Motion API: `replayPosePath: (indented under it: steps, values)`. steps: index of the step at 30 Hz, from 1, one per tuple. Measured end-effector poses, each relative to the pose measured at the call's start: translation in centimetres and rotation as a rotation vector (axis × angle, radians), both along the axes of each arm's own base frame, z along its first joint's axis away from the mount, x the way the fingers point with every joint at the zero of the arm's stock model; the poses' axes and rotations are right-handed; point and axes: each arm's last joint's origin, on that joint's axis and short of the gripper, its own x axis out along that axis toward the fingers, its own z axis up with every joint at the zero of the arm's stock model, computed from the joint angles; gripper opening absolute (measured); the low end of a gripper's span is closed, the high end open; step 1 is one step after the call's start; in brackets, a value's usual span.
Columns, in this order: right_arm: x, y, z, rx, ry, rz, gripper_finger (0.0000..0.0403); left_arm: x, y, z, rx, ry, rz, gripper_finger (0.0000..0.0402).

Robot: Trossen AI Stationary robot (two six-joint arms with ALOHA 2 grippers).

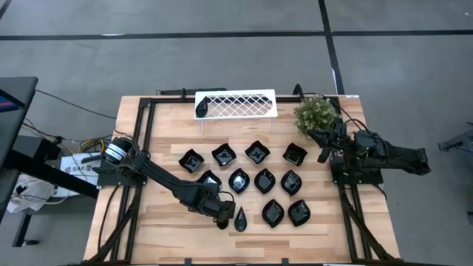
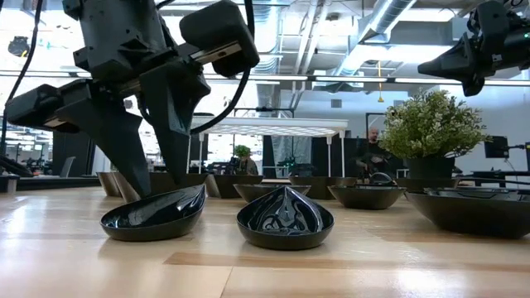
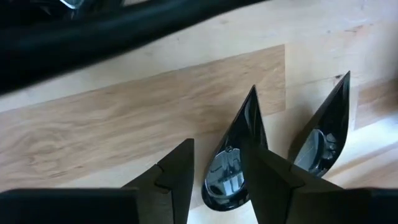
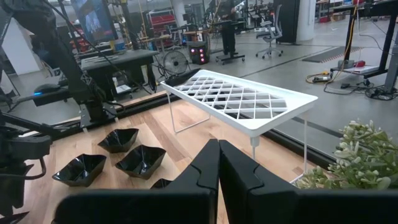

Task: Pick & Place Mini shaped plates
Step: Stack the black drop-shaped plate on top of the black drop-shaped plates on the shelf

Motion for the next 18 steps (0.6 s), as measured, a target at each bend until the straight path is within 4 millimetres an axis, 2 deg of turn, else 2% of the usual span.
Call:
replayPosePath:
  steps: [18]
  values:
    - [0.00, 0.00, 0.00, 0.000, -0.001, 0.000, 0.0001, 0.20, -0.21, -0.23, 0.000, -0.026, 0.009, 0.0131]
